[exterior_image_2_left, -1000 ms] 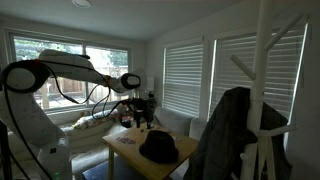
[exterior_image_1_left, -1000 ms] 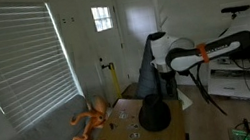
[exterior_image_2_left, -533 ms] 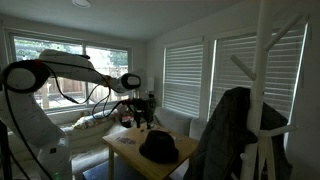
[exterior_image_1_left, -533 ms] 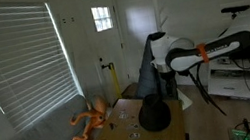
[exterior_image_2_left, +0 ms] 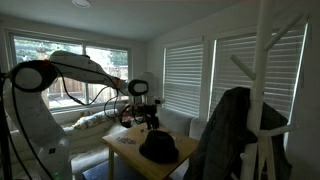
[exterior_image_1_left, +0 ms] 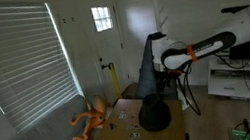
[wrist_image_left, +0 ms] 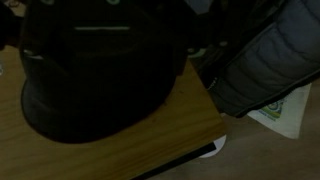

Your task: Pick up the black hat and hang it on the white coat hanger stand

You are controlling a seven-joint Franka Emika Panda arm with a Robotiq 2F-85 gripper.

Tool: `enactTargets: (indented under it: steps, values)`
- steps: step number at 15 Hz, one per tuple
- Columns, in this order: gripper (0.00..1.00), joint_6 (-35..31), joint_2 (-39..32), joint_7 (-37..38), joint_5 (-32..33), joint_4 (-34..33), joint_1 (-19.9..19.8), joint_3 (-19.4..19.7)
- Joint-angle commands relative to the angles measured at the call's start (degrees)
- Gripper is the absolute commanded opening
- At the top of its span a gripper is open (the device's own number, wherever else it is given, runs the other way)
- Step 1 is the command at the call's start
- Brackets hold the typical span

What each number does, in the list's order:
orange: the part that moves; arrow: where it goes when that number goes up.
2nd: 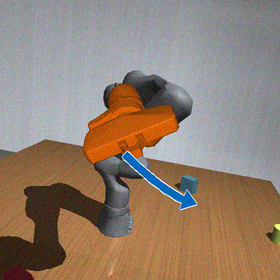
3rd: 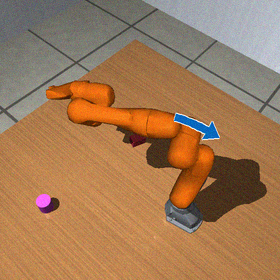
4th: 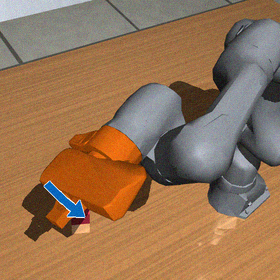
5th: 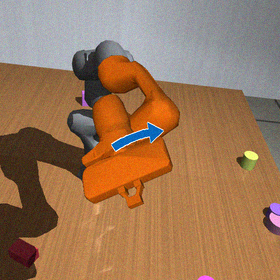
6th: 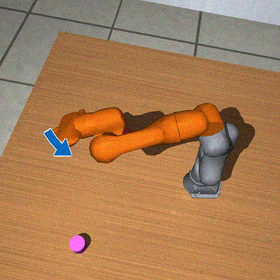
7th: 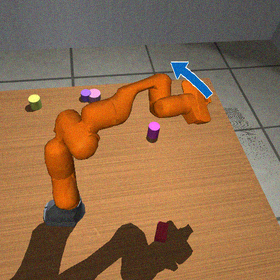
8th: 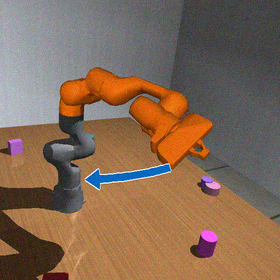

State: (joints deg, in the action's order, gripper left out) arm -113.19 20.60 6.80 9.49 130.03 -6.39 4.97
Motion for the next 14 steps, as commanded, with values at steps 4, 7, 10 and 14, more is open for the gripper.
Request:
enactTargets:
  steps: [4, 7, 10, 14]
  values:
    - [1.0, -6.34, -3.35, 12.51, -9.68, -1.25, -1.22, 0.01]
    - [1.0, -9.45, -4.41, 17.18, -12.03, -0.78, -1.73, -0.07]
    - [1.0, -9.56, -5.99, 21.6, -11.97, -0.96, -2.76, -0.15]
    - [1.0, -7.92, -7.53, 23.99, -12.37, -1.03, -3.28, 0.19]
